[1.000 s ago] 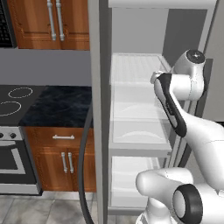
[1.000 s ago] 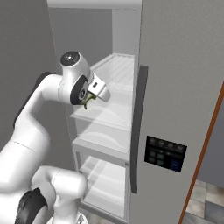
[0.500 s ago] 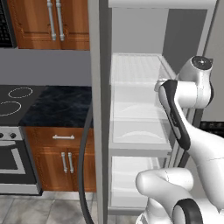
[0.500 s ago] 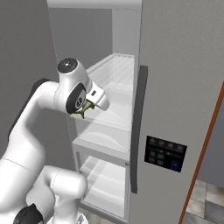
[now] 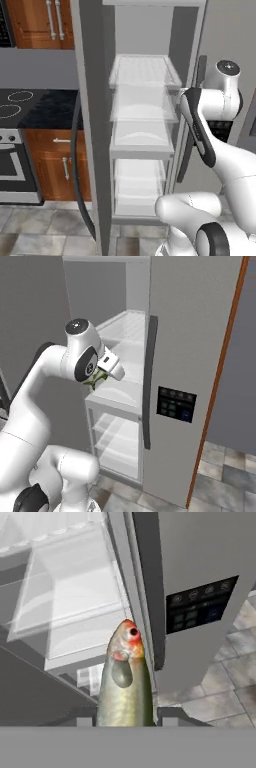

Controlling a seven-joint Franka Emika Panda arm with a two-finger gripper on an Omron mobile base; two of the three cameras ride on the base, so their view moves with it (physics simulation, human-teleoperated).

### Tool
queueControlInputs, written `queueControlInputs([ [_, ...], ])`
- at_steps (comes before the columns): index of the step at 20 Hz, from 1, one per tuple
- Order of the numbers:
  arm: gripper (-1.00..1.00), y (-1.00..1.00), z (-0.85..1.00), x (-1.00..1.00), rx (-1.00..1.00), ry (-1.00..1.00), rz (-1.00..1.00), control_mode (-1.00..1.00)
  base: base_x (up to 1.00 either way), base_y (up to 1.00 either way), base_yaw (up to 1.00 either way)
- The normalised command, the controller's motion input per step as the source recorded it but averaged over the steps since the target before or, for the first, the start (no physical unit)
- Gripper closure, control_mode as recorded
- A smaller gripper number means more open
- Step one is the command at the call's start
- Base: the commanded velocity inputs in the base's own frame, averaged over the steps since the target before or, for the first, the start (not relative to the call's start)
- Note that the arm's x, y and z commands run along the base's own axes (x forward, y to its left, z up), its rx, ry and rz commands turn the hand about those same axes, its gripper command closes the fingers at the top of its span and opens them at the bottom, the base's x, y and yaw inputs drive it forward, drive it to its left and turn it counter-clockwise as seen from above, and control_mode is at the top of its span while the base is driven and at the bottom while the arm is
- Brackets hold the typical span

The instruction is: Take the cheese, fish, and squash from the fridge and place them on the plate on the dining counter to create an appetizer plate.

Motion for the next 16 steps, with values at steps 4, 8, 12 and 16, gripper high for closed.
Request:
queueControlInputs([
  [4, 1.00, 0.00, 0.00, 0.00, 0.00, 0.00, 0.00, 1.00, -0.70, -0.69, 0.02],
  [8, 1.00, 0.00, 0.00, 0.00, 0.00, 0.00, 0.00, 1.00, 0.11, -1.00, 0.24],
  [12, 1.00, 0.00, 0.00, 0.00, 0.00, 0.00, 0.00, 1.00, 0.32, -1.00, 0.38],
  [16, 1.00, 0.00, 0.00, 0.00, 0.00, 0.00, 0.00, 1.00, 0.03, -1.00, 0.46],
])
